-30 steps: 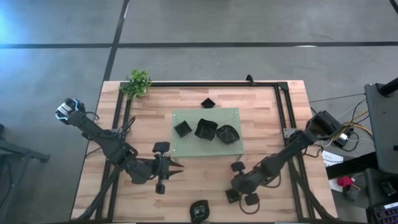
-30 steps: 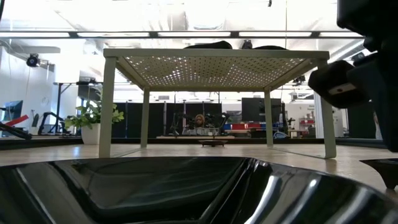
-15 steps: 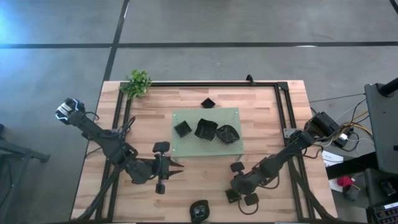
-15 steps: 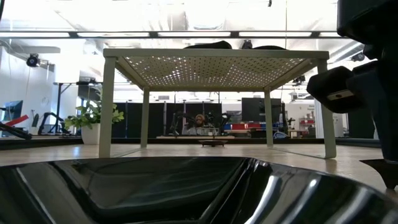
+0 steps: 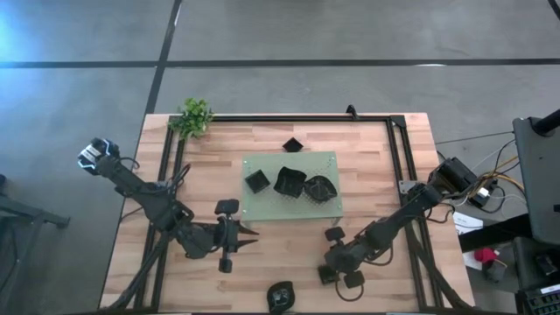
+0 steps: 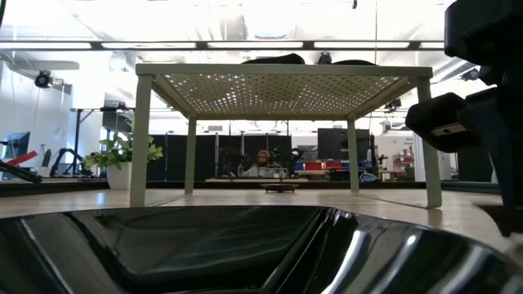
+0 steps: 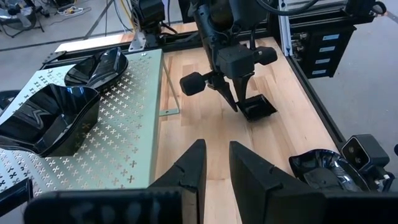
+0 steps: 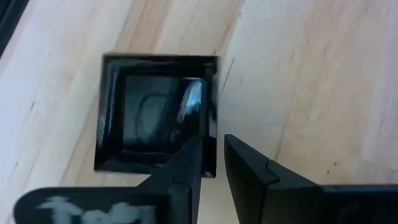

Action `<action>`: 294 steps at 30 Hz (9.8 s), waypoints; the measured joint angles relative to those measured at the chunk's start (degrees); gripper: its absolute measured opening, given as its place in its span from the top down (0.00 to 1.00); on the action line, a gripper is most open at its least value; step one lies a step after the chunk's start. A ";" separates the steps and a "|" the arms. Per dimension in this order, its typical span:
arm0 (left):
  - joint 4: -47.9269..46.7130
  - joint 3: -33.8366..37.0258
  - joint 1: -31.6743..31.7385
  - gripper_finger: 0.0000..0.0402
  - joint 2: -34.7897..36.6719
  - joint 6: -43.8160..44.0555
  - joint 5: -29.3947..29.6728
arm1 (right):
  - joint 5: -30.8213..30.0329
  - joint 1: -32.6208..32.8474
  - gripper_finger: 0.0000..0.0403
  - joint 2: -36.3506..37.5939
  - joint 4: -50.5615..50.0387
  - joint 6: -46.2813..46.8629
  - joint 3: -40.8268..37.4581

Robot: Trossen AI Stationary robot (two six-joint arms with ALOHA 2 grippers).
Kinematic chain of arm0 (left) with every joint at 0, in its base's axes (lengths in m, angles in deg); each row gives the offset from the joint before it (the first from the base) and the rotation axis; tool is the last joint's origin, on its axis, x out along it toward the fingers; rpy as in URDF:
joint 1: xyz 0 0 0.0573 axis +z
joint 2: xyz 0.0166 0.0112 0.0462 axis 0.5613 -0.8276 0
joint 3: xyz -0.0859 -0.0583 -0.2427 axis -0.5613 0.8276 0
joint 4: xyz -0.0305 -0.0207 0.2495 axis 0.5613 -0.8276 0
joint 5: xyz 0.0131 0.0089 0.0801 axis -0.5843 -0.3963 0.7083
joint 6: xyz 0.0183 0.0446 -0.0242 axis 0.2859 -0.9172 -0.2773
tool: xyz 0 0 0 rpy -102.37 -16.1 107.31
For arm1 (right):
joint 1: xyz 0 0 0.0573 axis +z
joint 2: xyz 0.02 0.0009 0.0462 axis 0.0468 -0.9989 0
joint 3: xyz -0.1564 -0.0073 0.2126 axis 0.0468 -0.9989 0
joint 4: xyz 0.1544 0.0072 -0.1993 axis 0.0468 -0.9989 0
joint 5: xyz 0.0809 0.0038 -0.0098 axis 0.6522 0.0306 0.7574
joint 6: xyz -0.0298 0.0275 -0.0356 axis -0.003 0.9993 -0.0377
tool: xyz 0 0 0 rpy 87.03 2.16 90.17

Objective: Pick & Place Mini shaped plates
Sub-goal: Stack the square plate on top of the square plates on the shelf, then stack the leaf shaped plate on top of the leaf shaped plates on the shelf

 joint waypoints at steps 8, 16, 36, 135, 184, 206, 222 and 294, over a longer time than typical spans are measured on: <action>0.01 0.00 0.00 0.84 0.00 0.02 -0.02 | 0.48 0.00 0.88 -0.02 0.26 0.00 -0.12; -0.01 0.00 0.00 0.84 0.00 0.11 -0.04 | 0.68 0.00 0.97 0.25 0.65 0.22 -0.12; -0.13 0.02 0.01 0.84 0.00 -0.28 -0.04 | -16.20 -0.68 0.98 10.14 -5.91 -20.38 13.54; 12.72 -1.01 11.08 1.00 -2.03 -7.40 19.97 | -39.64 -13.84 0.81 8.96 -3.31 -33.08 27.98; -22.48 -0.98 35.82 1.00 7.43 11.68 -18.36 | -39.91 -5.73 0.65 10.93 -3.61 -37.51 31.18; -22.50 -4.95 35.82 0.82 7.76 8.71 -18.25 | -39.98 -5.73 0.66 10.93 -3.61 -37.40 31.15; -27.46 -7.15 33.07 0.81 7.66 2.24 -12.92 | -39.93 -4.74 0.67 11.30 -8.44 -32.85 31.13; -25.22 -3.58 3.55 0.82 4.24 7.46 7.19 | -21.73 -4.33 0.91 11.34 -21.92 -20.57 31.04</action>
